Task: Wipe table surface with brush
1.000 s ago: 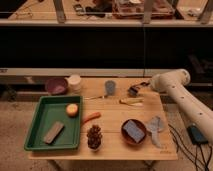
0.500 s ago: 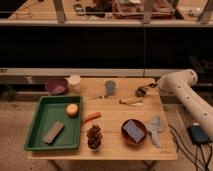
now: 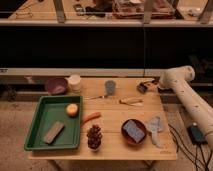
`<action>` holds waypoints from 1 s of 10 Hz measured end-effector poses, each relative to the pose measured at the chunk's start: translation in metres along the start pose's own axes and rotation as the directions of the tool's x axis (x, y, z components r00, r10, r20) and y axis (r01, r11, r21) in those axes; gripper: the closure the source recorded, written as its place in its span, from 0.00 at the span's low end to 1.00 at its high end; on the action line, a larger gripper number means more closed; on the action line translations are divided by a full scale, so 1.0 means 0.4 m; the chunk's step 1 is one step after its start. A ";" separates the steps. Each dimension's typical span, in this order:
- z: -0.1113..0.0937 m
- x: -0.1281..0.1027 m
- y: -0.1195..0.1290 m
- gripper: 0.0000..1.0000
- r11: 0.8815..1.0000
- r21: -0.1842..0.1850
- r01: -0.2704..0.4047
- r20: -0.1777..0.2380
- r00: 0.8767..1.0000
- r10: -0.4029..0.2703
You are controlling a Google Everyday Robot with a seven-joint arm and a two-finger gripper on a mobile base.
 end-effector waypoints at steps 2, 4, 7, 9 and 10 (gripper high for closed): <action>0.009 0.069 -0.003 1.00 1.000 -0.004 0.010 -0.035 0.999 -0.010; 0.008 0.127 -0.018 1.00 1.000 0.007 0.009 -0.077 0.997 -0.009; -0.016 0.159 -0.052 1.00 0.999 0.023 0.039 -0.121 0.992 -0.036; -0.072 0.130 -0.095 1.00 0.997 0.030 0.065 -0.138 0.989 -0.060; -0.100 0.109 -0.107 1.00 0.997 0.030 0.070 -0.140 0.988 -0.065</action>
